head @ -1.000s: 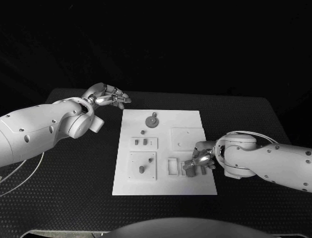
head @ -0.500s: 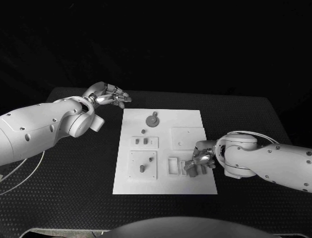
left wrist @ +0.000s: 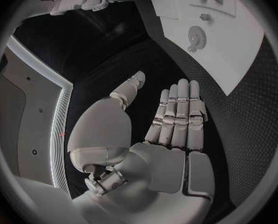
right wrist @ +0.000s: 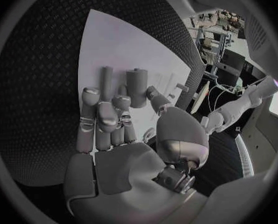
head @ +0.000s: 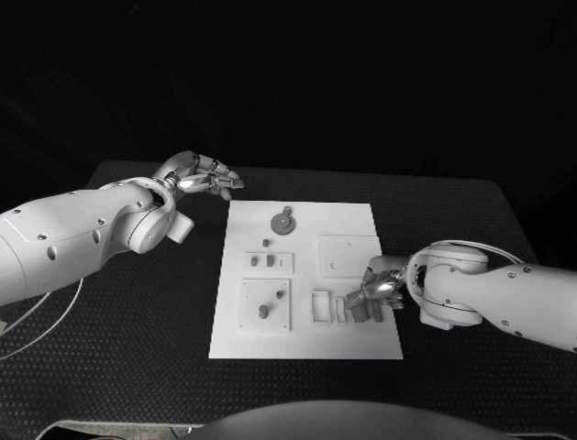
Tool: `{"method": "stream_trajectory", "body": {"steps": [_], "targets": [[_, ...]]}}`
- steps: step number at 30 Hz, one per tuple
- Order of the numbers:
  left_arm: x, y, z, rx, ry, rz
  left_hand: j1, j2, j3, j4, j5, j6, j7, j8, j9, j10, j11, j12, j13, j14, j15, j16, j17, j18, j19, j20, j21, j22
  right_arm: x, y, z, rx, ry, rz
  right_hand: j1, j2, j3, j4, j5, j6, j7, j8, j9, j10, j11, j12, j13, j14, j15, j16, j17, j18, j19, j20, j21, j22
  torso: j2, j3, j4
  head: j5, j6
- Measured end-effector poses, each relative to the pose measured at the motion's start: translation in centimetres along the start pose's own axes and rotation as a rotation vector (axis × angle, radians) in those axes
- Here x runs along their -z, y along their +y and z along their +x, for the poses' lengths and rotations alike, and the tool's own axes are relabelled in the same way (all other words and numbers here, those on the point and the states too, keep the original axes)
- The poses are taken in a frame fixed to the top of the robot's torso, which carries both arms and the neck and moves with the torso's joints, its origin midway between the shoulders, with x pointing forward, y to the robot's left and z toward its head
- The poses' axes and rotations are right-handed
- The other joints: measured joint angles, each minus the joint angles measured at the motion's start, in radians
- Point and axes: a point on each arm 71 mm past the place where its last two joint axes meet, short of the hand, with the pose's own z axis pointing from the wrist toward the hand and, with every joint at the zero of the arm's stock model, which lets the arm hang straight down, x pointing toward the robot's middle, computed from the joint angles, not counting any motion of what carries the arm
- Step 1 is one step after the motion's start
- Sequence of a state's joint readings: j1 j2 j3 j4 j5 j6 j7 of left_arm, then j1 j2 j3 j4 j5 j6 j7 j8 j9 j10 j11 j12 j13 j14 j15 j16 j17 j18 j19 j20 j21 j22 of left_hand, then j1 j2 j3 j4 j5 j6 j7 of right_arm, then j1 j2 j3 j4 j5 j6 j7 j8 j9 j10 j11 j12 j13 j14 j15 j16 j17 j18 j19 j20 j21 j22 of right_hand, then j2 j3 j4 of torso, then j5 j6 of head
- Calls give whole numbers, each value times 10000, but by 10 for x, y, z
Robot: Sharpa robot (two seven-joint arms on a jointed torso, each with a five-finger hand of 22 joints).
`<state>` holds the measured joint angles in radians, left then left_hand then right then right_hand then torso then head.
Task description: Assemble the parts on the task board
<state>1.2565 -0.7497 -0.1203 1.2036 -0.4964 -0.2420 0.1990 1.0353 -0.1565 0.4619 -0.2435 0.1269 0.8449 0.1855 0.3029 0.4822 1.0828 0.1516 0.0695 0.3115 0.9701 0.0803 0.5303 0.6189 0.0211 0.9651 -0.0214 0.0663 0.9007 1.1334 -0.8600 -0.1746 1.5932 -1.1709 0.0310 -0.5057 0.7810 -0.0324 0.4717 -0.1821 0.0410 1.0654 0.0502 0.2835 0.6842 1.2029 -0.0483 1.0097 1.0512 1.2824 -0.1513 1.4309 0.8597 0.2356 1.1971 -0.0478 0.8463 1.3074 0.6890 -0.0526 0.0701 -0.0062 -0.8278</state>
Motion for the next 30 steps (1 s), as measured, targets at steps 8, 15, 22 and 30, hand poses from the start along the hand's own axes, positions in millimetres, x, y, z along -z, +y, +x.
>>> {"method": "stream_trajectory", "body": {"steps": [8, 15, 22, 30], "targets": [[0, 0, 1, 3, 18, -21, 0, 0, 0, 0, 0, 0, 0, 0, 0, 0, 0, 0, 0, 0, 0, 0, 12, 0, 0, 0, 0, 0, 9, 9, -19, -824, -20, -252, 1, -1, 37, 19, 54, 31, -31, 8, 8, 36, -36, 0, 11, 1, 2, 40, 0, 0, -1, 1, 0, 0, -1, -7, 2, -16, 0], [-1, 0, 2, 7, 35, -35, 0, 0, 27, 27, 0, 0, 0, 0, 1, 0, 0, 0, 0, 0, 0, 0, 11, 0, 0, 0, 0, 1, 8, 10, -20, -2001, 535, -252, 1, -1, 38, 18, 54, 31, -31, 8, 9, 36, -36, 0, 12, 13, 18, 40, -1, 0, -1, 2, 0, -1, 0, -6, 2, 28, -4], [-1, 0, 2, 7, 34, -57, 0, 0, 28, 27, 0, 0, 0, 0, 1, 0, 0, 0, 0, 0, 0, 0, 21, -1, 0, 0, 0, 1, 0, 29, -12, -2233, 959, -459, -39, 39, 38, 18, 53, 31, -31, 8, 11, 36, -36, 0, 22, 4, 31, 40, -1, 1, -2, 2, 0, 0, 1, -7, 3, 43, -68], [-1, -1, 3, 16, 69, -53, 1, 0, 28, 27, 0, 0, 0, 0, 2, 0, 0, 0, 0, 0, 0, 0, 29, -1, 0, 0, 0, 1, -7, 38, -3, -2482, 1334, -482, -145, 145, 60, 41, 53, 31, -31, -14, 18, 35, -35, 0, 22, 0, 42, 40, -2, 0, -3, 4, 36, -1, 1, 0, 2, 123, -85]]}}
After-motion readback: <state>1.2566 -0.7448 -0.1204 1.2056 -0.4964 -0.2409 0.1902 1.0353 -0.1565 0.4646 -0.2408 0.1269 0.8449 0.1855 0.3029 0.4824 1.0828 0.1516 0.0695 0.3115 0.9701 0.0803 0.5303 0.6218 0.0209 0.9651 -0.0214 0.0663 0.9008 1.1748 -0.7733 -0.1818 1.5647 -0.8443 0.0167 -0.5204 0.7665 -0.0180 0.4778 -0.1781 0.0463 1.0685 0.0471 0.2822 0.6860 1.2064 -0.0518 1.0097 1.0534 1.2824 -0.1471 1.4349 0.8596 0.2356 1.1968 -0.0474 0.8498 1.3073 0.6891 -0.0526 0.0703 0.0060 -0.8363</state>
